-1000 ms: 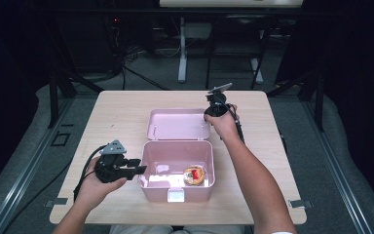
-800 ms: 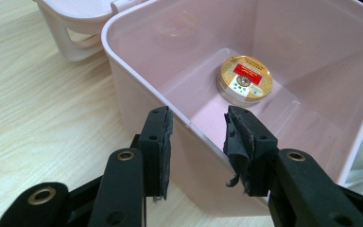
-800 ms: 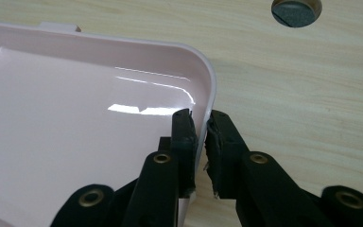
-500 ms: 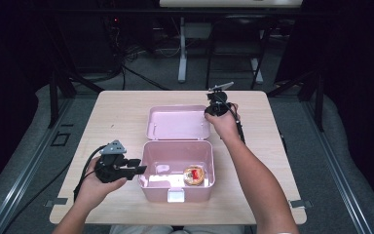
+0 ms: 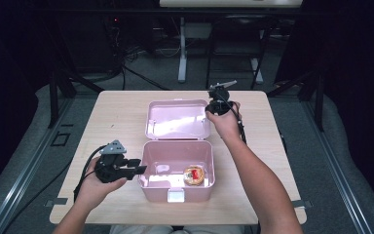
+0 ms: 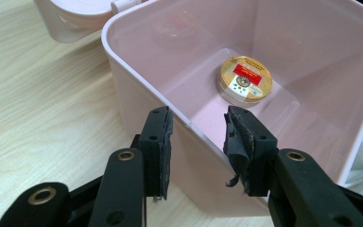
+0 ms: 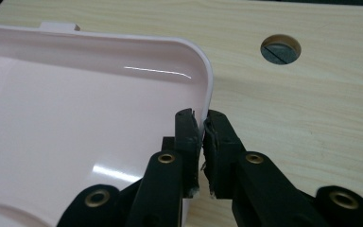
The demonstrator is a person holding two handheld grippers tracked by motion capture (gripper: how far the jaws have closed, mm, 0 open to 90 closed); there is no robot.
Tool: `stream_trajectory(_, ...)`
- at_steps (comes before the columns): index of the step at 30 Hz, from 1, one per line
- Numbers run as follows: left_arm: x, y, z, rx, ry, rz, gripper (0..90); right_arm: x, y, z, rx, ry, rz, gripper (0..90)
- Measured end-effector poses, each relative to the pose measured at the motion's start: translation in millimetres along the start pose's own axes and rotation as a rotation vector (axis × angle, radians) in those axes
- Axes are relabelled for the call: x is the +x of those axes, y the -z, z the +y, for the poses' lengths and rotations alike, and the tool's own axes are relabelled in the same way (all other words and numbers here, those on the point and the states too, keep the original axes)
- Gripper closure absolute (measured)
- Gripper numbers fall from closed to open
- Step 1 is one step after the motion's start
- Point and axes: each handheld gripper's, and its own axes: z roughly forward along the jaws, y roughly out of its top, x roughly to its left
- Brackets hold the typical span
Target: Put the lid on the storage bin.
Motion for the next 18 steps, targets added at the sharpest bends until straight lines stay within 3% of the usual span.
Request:
stream_trajectory(8, 0.2, -0.3, 0.2, -0.001, 0.003, 0.003, 61.0, 2.0, 21.9, -0.4, -0.079, 0.017, 0.024, 85.0)
stream_trajectory(18, 0.1, -0.6, 0.3, -0.004, 0.006, 0.006, 61.2, 6.2, 42.2, -3.2, -0.131, 0.049, 0.035, 85.5)
